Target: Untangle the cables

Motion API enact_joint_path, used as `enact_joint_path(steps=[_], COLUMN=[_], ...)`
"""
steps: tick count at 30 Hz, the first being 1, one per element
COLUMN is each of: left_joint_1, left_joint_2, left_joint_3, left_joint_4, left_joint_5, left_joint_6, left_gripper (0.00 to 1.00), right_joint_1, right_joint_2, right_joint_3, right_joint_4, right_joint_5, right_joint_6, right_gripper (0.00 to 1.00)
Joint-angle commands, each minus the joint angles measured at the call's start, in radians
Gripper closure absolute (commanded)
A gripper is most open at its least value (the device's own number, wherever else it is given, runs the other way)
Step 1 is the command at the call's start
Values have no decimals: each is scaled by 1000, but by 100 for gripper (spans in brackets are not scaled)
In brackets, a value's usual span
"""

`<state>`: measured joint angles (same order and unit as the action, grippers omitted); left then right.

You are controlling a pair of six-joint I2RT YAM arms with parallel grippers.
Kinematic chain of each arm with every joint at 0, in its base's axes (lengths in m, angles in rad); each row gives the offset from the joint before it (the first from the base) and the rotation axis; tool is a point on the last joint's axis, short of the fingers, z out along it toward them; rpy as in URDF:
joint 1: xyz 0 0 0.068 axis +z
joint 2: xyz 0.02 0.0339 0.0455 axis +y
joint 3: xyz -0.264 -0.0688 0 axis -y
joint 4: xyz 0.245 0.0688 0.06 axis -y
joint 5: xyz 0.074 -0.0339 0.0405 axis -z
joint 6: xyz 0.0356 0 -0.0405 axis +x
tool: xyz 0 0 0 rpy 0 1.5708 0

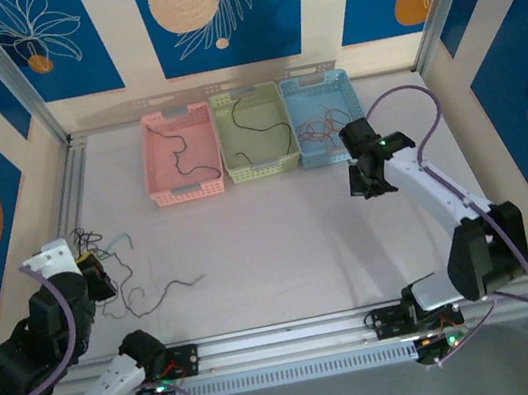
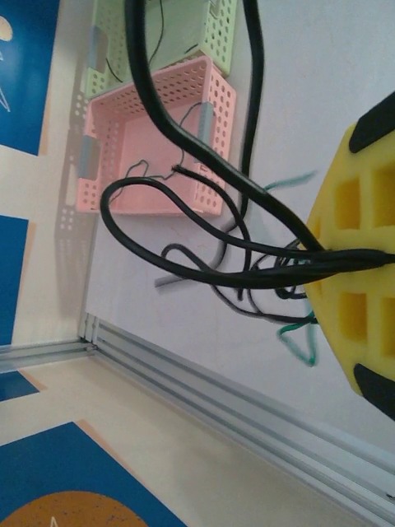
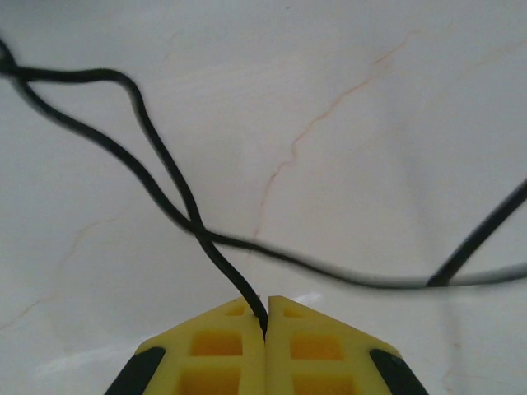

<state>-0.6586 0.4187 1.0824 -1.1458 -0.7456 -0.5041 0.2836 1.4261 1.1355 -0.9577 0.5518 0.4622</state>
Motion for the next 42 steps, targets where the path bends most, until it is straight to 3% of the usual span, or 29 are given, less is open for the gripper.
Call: enact_joint_path(steps=[1,4,8,12,16,22,35,40,42], left_joint_1=[6,6,7,7,15,20,27,29,29], left_joint_2=[-13,-15,-1,17,31,47,75,79,80], left_joint_3=[-30,-40,-65,-77,-90,-99,-105,-107,-107], left_joint_4=[22,63,92,110,125,133,138,139,140], left_joint_5=[13,72,133,166,200,236,256,259,262], left_joint_6=[33,67,88,102,113,126,131,133,134], left_gripper=[100,100,100,100,100,100,100,100,100], right_joint_1=[-5,7,13,12,16,67,95,104,113], right_joint_2=[-27,-106,-115,-23,93,281,820,965,976], right_joint_3=[12,-21,30,144,246,433,974,1164,1204], right_joint_4=[27,186,287,349,471,493,332,241,216], right_joint_5=[-120,-395,-605,-840,-996,-905,-750,-747,-732], right_joint_6=[-38,-36,-3,40,70,-40,-46,-55,-74], right_gripper=[100,100,100,100,100,100,95,66,60])
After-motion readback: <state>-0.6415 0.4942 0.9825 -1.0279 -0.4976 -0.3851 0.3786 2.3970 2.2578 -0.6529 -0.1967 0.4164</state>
